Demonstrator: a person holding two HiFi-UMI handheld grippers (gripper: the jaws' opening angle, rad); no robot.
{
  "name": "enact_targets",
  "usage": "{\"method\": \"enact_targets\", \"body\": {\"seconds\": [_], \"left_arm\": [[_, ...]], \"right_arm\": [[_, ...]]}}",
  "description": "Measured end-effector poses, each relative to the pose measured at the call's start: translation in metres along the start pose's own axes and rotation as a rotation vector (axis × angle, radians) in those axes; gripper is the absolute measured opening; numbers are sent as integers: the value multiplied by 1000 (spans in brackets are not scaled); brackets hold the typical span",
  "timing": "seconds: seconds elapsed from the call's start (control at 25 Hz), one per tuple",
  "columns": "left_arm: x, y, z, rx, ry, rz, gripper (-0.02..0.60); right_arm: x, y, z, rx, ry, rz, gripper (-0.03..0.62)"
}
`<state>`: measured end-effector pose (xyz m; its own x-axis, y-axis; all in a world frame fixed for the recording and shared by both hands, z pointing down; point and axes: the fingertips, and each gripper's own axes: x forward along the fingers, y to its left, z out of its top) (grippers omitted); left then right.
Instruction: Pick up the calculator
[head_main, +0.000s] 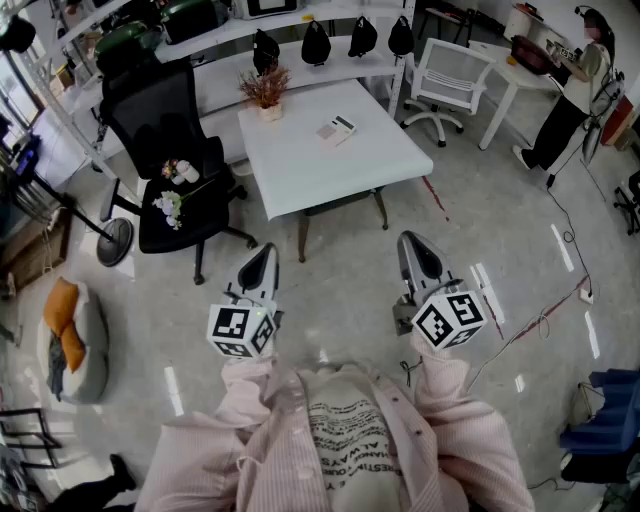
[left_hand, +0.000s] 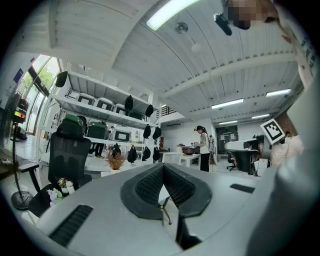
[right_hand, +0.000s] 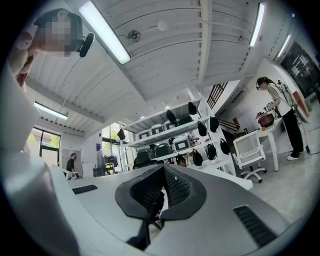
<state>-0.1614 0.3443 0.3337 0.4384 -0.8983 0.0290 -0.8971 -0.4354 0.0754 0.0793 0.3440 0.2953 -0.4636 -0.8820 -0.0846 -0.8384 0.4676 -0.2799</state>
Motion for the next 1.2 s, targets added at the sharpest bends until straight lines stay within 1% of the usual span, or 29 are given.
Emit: {"method": "enact_targets", "body": {"seconds": [0.2,0.4,0.56,0.6,0.68,0.72,0.8,1.04,1.2], "left_arm": [[3,-3,-3,0,6,1,1],[8,-10,-6,-1,10,5,0],[12,-19,-8,-2,12,8,0],[13,-21,-9,-3,12,9,1],[15,-25,-11,-4,14,13,0],[16,-28,-12,-6,15,15,1],[17,-34,-15,-12,21,16,1],[22,-46,-29,-32,46,12,1],[28,-44,-34,-36,56,18,0]], "right_arm": [[-1,-6,2,-7,-5,-9,-2],[-2,-19,4,-46,-14,-30,-2],[1,-29,0,-15,10,2,4],[1,-32,-2,1,14,7,15],[0,-37,-5,36,21,14,83],[0,-40,-6,50,25,18,90],[-1,-44,-8,70,33,25,128],[-1,-56,-13,115,36,31,190],[4,-63,-19,131,47,30,207]]}}
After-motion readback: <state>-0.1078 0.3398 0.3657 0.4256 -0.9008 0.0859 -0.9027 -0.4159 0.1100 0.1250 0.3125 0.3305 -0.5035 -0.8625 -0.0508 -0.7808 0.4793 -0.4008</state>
